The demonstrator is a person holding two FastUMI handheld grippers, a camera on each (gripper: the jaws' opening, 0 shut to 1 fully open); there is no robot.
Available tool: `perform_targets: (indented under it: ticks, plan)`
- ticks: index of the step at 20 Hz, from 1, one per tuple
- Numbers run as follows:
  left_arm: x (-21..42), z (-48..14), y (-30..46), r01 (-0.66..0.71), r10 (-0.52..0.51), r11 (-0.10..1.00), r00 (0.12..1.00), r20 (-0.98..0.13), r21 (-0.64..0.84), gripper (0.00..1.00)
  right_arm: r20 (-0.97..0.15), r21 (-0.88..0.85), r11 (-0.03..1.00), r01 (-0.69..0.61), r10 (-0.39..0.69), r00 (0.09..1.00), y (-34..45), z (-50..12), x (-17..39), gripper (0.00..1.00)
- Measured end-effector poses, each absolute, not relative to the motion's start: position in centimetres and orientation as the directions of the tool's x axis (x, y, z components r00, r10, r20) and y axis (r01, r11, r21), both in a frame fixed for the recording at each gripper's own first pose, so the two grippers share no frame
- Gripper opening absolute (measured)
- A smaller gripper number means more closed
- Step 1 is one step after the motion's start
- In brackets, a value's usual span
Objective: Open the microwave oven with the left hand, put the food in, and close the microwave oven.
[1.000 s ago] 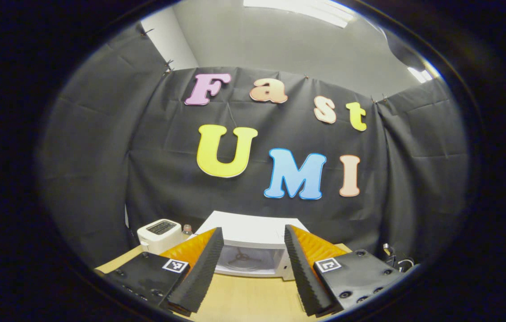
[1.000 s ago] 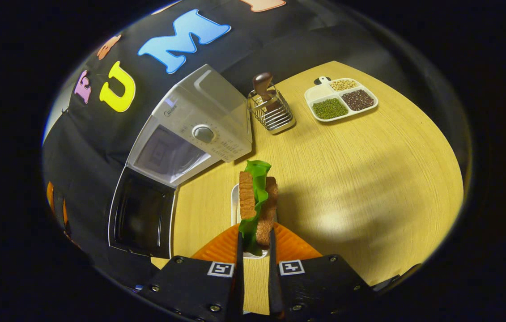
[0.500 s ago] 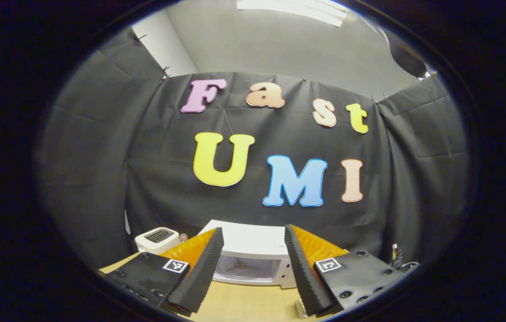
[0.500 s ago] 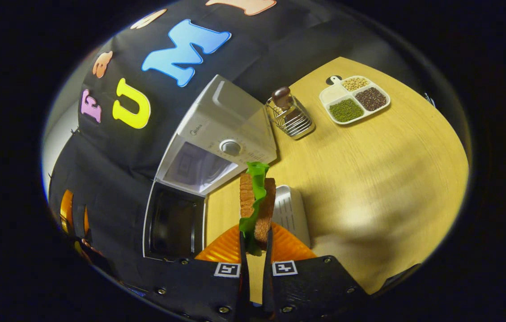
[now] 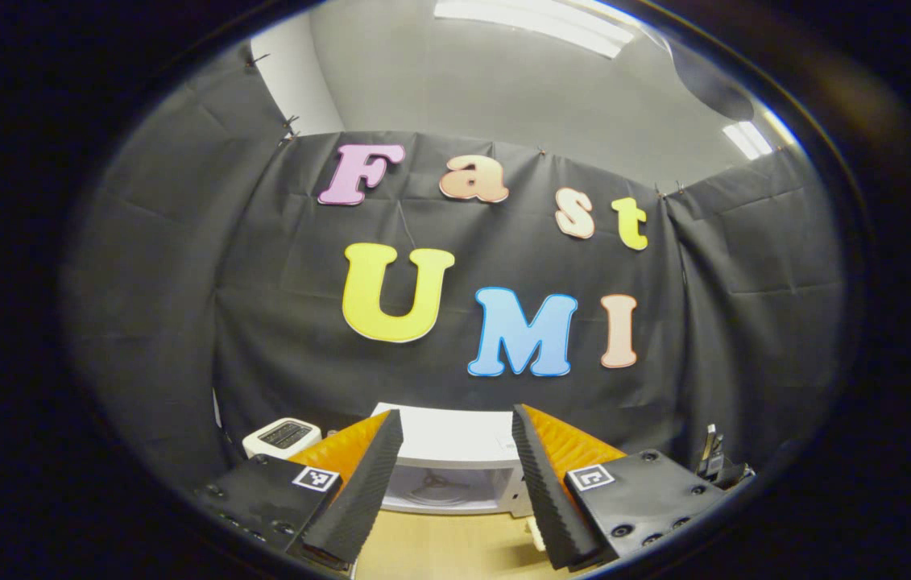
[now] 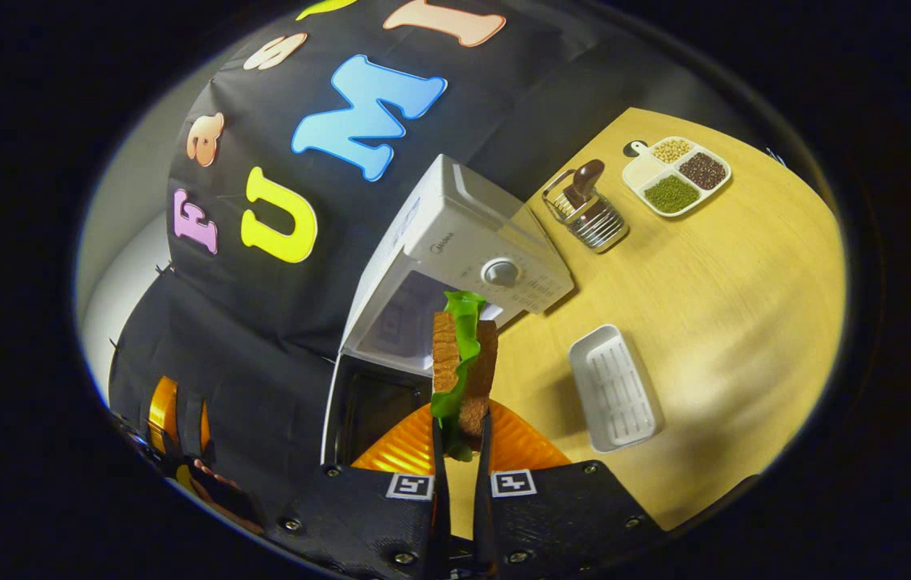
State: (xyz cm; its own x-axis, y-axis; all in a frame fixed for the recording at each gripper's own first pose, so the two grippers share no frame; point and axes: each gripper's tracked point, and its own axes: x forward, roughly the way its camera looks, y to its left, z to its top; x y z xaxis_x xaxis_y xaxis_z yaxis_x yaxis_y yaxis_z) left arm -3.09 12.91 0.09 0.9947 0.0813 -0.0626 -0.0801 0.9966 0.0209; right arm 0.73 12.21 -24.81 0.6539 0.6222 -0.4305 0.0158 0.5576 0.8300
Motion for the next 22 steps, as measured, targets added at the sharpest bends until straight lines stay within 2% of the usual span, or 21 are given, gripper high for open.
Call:
perform_targets:
  ticks: [1,5,7,8,9,11,12,13,14,15,22]
  plan:
    - [-3.3,0.3,13.9,-0.078,0.079,0.997,0.995,-0.063,0.023,0.86,-0.41,0.845,0.535,0.019,0.624,0.665,13.2,-24.3,0.7,0.11]
    - [-5.0,1.6,17.9,-0.082,0.085,0.996,0.994,-0.063,0.037,0.91,-0.339,0.896,0.442,0.034,0.633,0.696,16.7,-22.9,1.2,0.11]
    - [-6.0,2.0,19.6,-0.088,0.091,0.995,0.994,-0.063,0.04,0.91,-0.315,0.91,0.414,0.038,0.627,0.712,18.2,-22.6,1.9,0.11]
    - [-6.4,2.2,20.3,-0.092,0.094,0.995,0.993,-0.065,0.041,0.97,-0.306,0.915,0.402,0.04,0.624,0.719,18.8,-22.6,2.3,0.11]
    - [-6.5,2.2,21.1,-0.097,0.1,0.994,0.993,-0.064,0.046,0.95,-0.298,0.918,0.394,0.041,0.62,0.726,19.4,-22.7,2.8,0.12]
    - [-6.9,2.2,22.3,-0.103,0.106,0.993,0.992,-0.067,0.05,0.97,-0.288,0.927,0.372,0.055,0.608,0.74,20.6,-23.0,4.2,0.11]
    - [-7.0,2.1,22.8,-0.106,0.109,0.993,0.992,-0.069,0.049,0.95,-0.284,0.932,0.356,0.067,0.601,0.747,21.2,-23.4,5.2,0.11]
    - [-7.1,2.0,23.4,-0.111,0.114,0.993,0.991,-0.073,0.046,0.96,-0.282,0.938,0.337,0.085,0.596,0.752,21.8,-23.8,6.1,0.11]
    - [-7.1,1.9,23.8,-0.116,0.119,0.992,0.99,-0.077,0.042,0.93,-0.291,0.939,0.326,0.107,0.59,0.754,22.3,-24.4,6.8,0.11]
    - [-7.2,1.9,24.2,-0.12,0.122,0.992,0.989,-0.079,0.039,0.97,-0.298,0.94,0.316,0.127,0.582,0.757,22.6,-25.0,7.6,0.11]
    - [-7.9,1.5,26.7,-0.172,0.172,0.985,0.981,-0.087,0.014,0.95,-0.324,0.943,0.248,0.221,0.547,0.772,25.2,-28.3,11.3,0.11]
